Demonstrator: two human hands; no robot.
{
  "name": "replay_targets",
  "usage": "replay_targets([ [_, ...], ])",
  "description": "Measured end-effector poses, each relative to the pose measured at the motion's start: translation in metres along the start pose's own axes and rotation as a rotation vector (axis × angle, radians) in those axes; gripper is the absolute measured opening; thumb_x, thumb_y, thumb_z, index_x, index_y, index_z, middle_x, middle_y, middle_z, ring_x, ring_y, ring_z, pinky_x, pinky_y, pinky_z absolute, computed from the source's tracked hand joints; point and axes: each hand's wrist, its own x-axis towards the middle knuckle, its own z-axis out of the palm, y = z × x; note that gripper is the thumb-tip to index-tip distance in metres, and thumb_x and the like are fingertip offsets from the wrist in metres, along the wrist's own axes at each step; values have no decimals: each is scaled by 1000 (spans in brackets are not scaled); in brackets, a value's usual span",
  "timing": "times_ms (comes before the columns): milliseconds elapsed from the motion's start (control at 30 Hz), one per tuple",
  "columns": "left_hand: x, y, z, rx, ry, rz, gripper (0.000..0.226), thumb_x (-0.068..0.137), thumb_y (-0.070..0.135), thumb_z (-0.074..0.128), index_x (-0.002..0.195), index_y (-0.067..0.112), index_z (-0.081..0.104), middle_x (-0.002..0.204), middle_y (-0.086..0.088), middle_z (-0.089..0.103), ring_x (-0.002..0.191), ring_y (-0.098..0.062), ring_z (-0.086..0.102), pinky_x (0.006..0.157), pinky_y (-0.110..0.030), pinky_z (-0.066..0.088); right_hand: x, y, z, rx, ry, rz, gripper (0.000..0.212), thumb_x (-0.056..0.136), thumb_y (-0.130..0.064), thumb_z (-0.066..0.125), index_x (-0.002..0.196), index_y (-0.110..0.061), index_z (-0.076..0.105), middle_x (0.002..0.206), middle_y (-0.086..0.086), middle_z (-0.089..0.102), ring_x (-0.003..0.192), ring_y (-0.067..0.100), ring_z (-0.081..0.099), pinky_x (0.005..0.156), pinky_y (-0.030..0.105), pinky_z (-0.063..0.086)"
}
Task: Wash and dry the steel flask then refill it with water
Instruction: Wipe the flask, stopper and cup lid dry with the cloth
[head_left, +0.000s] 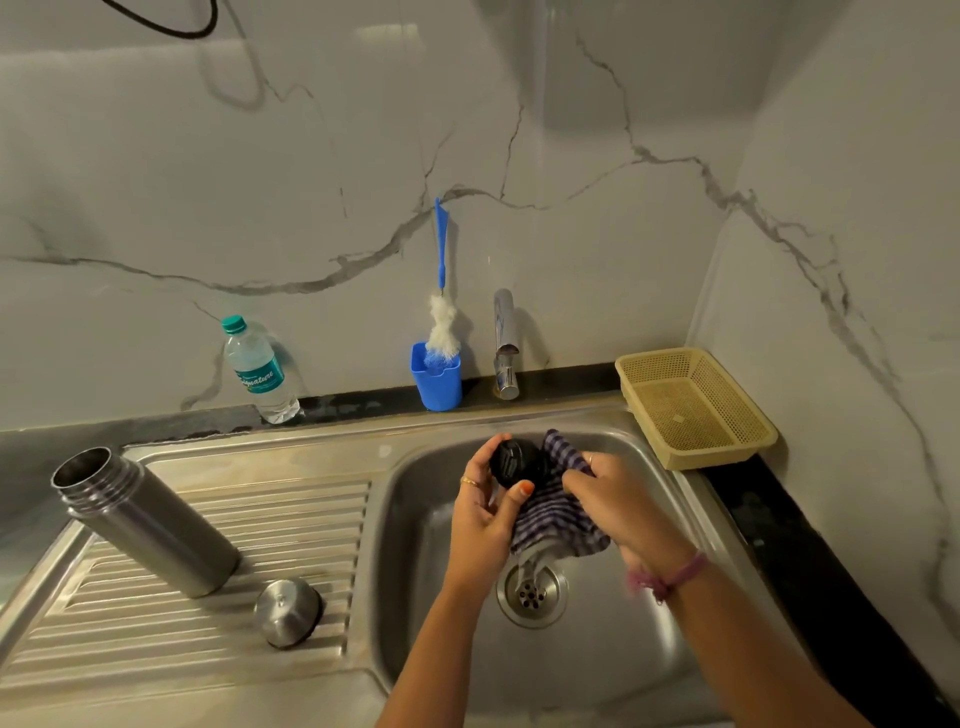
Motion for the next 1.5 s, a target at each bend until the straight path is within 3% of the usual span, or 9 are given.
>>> replay_targets([
  [167,-2,6,-5,16,28,-79,47,93,1,63,135,18,50,122,-4,66,109,-9,67,84,-22,56,-3,-3,9,-133,62,-129,25,90,-8,46,103,-8,67,85,15,69,80,27,66,75,40,55],
  [333,1,12,0,-15,110,-91,45,90,2,68,129,18,53,116,-1,69,104,-10,69,80,-23,57,-12,-12,25,-192,133,-184,50,95,-8,45,144,-20,42,121,6,64,99,14,61,85,24,52],
  [467,11,13,-8,-31,214,-119,44,89,11,72,130,17,56,116,-1,70,99,-8,70,78,-23,57,-36,-10,40,-188,165,-325,53,95,-2,46,145,-14,37,135,4,56,116,13,57,98,20,44],
  [600,9,14,-22,129,32,-159,45,86,17,76,127,24,59,118,1,69,102,-9,69,86,-29,58,-25,-8,34,-229,228,-286,48,95,-5,45,142,-14,43,130,8,59,113,17,58,91,21,46],
  [833,14,21,-31,318,-4,-127,47,88,16,74,132,17,58,117,6,68,103,-6,67,93,-28,56,-14,-2,47,-644,181,-612,56,91,-3,54,144,-12,39,145,8,45,130,22,48,105,33,43],
  [933,15,19,-41,392,2,-135,55,89,6,70,140,10,51,130,-3,64,115,-12,63,102,-35,52,-24,15,60,-836,162,-796,66,76,1,67,137,-12,48,141,10,50,122,26,56,90,40,55],
  [1033,10,14,-47,425,-21,-137,55,88,9,72,139,11,52,128,-2,65,111,-10,65,98,-26,53,-25,17,67,-741,196,-719,68,72,6,72,135,-10,53,137,9,54,110,24,63,87,35,56],
  [1133,4,15,-49,446,-41,-102,50,86,17,76,133,16,57,118,3,68,105,-8,66,87,-15,53,-18,4,66,-576,160,-610,58,89,2,53,143,-17,42,143,1,46,124,18,52,102,31,46],
  [1500,0,9,-79,238,52,-157,53,87,8,73,136,18,54,126,0,64,109,-12,66,93,-30,56,-30,1,99,-685,73,-590,70,92,3,46,151,-29,24,155,-3,24,135,17,36,109,28,39],
])
